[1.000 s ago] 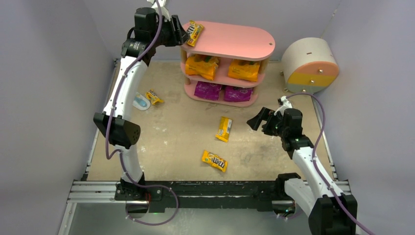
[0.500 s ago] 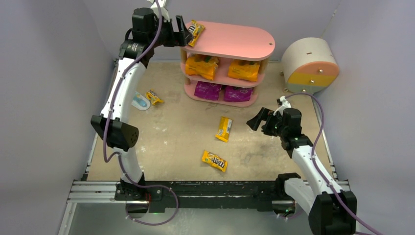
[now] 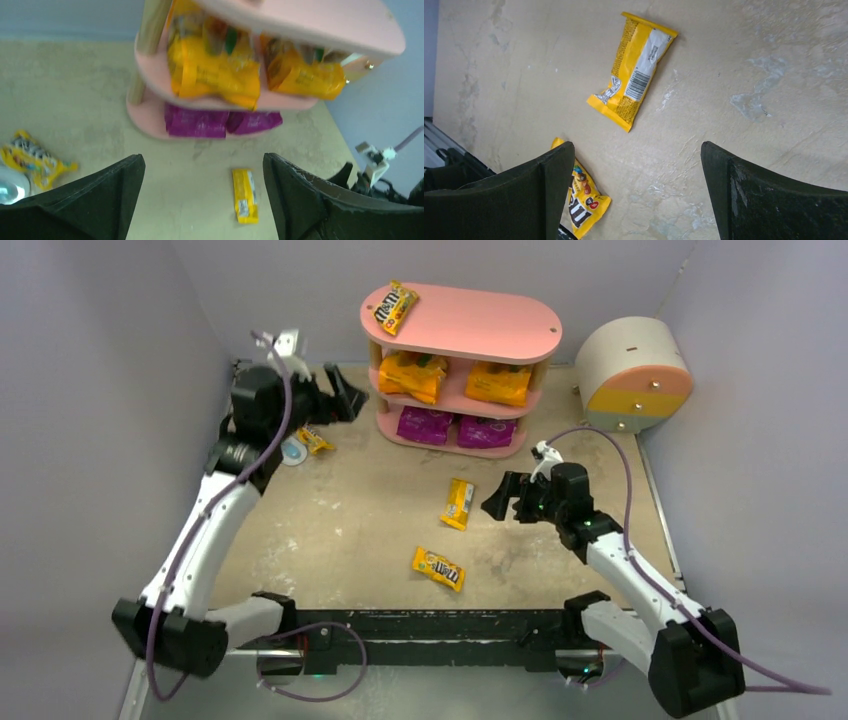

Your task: Place and organize the candy bags onto the shelf

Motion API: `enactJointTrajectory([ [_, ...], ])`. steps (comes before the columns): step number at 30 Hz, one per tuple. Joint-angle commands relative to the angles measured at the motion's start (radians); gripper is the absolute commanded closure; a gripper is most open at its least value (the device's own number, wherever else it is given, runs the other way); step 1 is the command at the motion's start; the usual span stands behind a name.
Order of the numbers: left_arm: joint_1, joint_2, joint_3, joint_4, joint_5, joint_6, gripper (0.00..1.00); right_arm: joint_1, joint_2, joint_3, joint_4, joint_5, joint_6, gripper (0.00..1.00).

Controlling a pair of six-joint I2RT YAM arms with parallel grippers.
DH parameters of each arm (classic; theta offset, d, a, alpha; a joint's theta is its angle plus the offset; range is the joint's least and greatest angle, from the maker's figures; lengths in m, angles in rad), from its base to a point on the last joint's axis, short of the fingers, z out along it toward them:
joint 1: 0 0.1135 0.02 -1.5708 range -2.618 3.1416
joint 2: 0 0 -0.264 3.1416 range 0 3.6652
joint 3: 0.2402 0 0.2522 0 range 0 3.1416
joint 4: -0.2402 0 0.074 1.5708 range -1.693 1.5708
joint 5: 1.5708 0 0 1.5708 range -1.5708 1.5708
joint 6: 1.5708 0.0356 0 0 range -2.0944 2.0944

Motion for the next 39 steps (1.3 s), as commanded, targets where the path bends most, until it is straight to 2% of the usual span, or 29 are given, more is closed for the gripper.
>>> enactJointTrajectory([
  [1,0.006,-0.246,-0.465,0.287,-0.037,-0.162,0.08,0.061,0.046,0.047,0.023,0.082,-0.043,0.04],
  [3,0.004,-0.332,-0.638,0.333,-0.017,-0.192,0.07,0.103,0.061,0.057,0.023,0.118,-0.051,0.05],
  [6,0.004,-0.425,-0.789,0.304,-0.031,-0.183,0.06,0.219,0.076,0.074,0.045,0.256,-0.073,0.06],
  [9,-0.01,-0.465,-0.85,0.206,-0.161,-0.193,0.05,0.378,0.141,0.134,0.002,0.44,-0.1,0.07],
  [13,-0.015,-0.47,-0.919,0.206,-0.175,-0.229,0.03,0.535,0.318,0.264,-0.093,0.656,-0.095,0.09],
  [20,-0.015,-0.46,-0.929,0.179,-0.212,-0.227,0.02,0.707,0.709,0.583,-0.324,0.955,-0.003,0.26],
  [24,-0.015,-0.472,-0.926,0.161,-0.222,-0.228,0.02,0.71,0.831,0.683,-0.416,0.985,0.014,0.4],
  [35,-0.015,-0.482,-0.928,0.15,-0.228,-0.231,0.02,0.712,0.935,0.688,-0.44,0.983,-0.01,0.46],
  [39,-0.015,-0.482,-0.926,0.143,-0.228,-0.234,0.02,0.712,0.932,0.67,-0.413,0.994,-0.012,0.52],
])
